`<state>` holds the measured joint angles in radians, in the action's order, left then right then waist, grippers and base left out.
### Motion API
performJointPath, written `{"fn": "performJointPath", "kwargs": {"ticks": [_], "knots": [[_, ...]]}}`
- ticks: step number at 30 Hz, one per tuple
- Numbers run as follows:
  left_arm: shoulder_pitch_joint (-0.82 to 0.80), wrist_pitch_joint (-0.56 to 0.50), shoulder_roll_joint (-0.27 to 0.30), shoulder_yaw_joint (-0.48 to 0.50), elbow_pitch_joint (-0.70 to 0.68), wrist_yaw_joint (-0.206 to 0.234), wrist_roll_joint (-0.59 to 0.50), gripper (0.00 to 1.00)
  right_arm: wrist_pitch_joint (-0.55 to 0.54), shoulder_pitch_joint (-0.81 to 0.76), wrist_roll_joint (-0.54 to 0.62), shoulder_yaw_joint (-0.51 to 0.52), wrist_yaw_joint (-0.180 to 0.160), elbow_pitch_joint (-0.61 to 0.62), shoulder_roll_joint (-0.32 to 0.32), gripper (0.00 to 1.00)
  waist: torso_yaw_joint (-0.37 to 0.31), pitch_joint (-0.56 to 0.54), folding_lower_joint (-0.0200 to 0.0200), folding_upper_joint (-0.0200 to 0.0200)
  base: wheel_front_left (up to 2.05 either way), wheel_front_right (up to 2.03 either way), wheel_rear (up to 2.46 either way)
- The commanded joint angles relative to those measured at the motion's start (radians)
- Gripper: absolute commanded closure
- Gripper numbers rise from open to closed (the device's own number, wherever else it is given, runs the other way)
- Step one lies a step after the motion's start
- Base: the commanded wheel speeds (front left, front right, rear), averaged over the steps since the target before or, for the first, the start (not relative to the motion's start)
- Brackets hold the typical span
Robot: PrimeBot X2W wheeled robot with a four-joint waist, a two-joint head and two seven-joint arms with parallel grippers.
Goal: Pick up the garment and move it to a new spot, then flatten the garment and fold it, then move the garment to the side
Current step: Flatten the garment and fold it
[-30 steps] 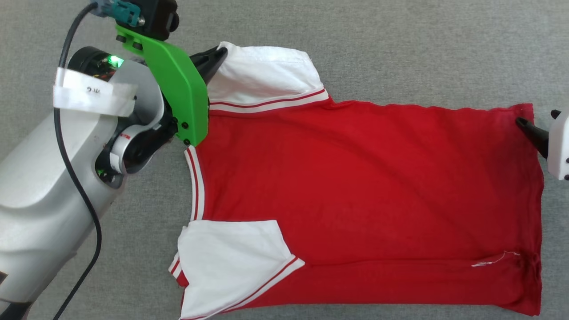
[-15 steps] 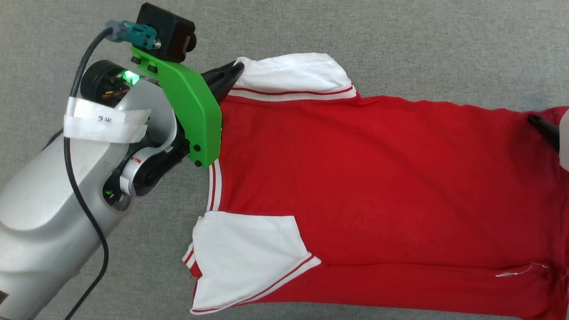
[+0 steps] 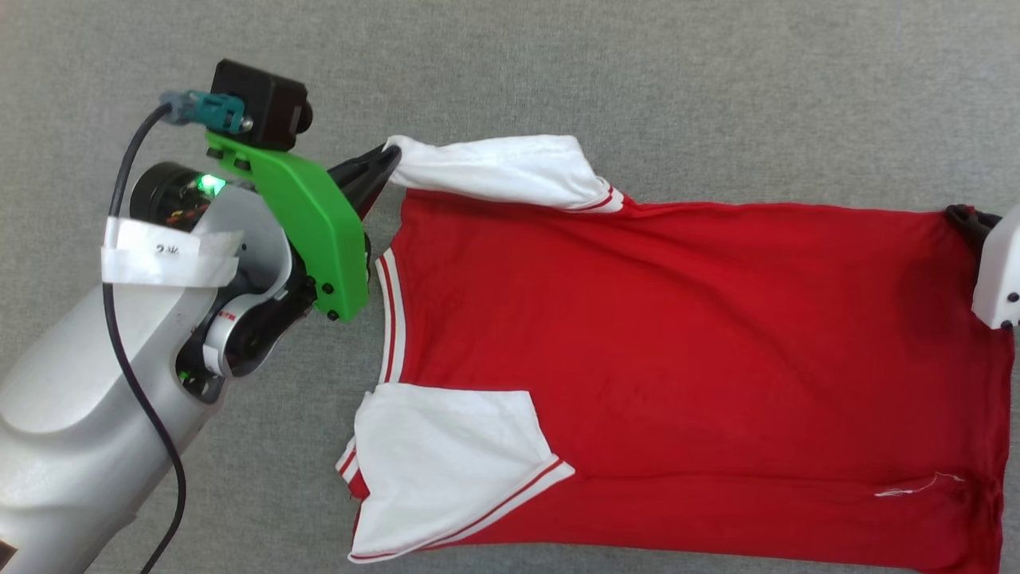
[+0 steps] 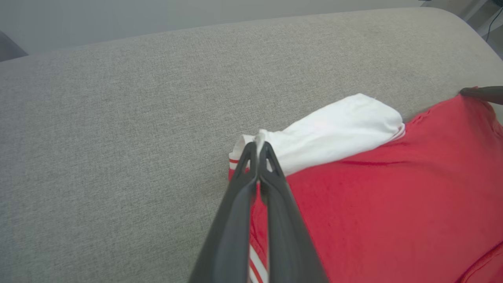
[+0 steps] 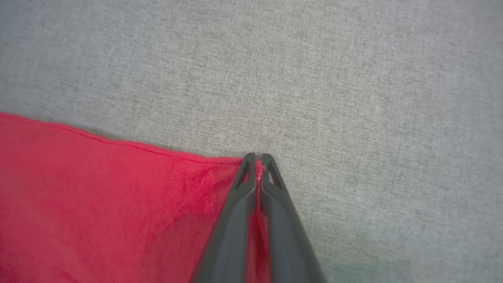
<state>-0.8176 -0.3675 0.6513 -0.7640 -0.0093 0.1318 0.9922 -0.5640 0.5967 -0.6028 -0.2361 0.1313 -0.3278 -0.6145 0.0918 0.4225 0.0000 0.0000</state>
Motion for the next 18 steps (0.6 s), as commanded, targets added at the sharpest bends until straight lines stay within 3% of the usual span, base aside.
{"fn": "performJointPath", "kwargs": {"ticks": [1, 9, 18], "knots": [[0.025, 0.015, 0.01, 0.008, 0.007, 0.006, 0.011, 1.0, 0.029, -0.024, -0.01, 0.008, -0.001, -0.011, 0.005, 1.0, -0.011, -0.041, 0.0, 0.0, 0.0, 0.0, 0.0], [0.105, 0.043, 0.022, 0.002, 0.012, 0.008, 0.032, 1.0, 0.205, -0.118, -0.048, 0.049, -0.001, 0.011, 0.003, 1.0, -0.009, -0.132, 0.0, 0.0, 0.0, 0.0, 0.0], [0.248, 0.069, 0.056, -0.021, -0.041, 0.047, 0.05, 1.0, 0.359, -0.292, -0.054, 0.09, -0.001, 0.076, 0.022, 1.0, 0.003, -0.203, 0.0, 0.0, 0.0, 0.0, 0.0]]}}
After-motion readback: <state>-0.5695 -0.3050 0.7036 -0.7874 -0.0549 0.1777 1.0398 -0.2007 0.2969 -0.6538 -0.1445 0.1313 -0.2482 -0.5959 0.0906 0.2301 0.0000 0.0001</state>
